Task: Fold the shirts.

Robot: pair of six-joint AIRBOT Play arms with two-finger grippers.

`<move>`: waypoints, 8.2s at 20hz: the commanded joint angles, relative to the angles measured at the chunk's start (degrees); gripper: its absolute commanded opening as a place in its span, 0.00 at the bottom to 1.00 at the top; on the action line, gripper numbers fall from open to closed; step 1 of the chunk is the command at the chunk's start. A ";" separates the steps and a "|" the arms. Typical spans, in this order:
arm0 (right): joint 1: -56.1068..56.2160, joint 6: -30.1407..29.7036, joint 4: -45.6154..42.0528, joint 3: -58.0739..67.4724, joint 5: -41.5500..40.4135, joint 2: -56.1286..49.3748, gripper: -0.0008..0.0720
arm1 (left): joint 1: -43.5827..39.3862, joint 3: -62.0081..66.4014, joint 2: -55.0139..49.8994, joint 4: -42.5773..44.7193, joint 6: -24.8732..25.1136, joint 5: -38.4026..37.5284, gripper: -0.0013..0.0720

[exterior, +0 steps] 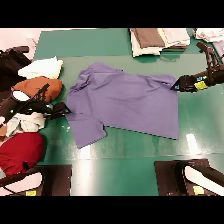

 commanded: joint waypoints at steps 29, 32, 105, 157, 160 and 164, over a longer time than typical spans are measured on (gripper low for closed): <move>-9.29 0.48 -1.22 -40.87 -15.74 8.92 0.03 | -4.46 7.06 8.96 3.72 0.72 -0.87 0.05; -8.74 0.48 -1.40 -30.56 -13.11 15.89 0.03 | -4.46 11.96 16.81 6.12 -1.40 -0.66 0.05; 0.50 1.92 -7.04 -5.05 -7.63 1.18 0.60 | -4.66 -25.55 28.72 9.01 -15.76 -11.39 0.75; -3.54 -0.44 -17.70 -6.36 -1.60 -1.95 0.03 | -12.09 10.14 12.20 17.88 -6.69 -2.51 0.05; -1.31 -0.39 -17.62 0.42 -1.79 -10.82 0.03 | -12.09 18.73 -1.09 17.88 -5.64 -0.04 0.05; 0.74 -0.37 -17.44 7.74 -2.71 -19.34 0.03 | -12.11 25.42 -9.49 17.53 -5.75 -0.55 0.05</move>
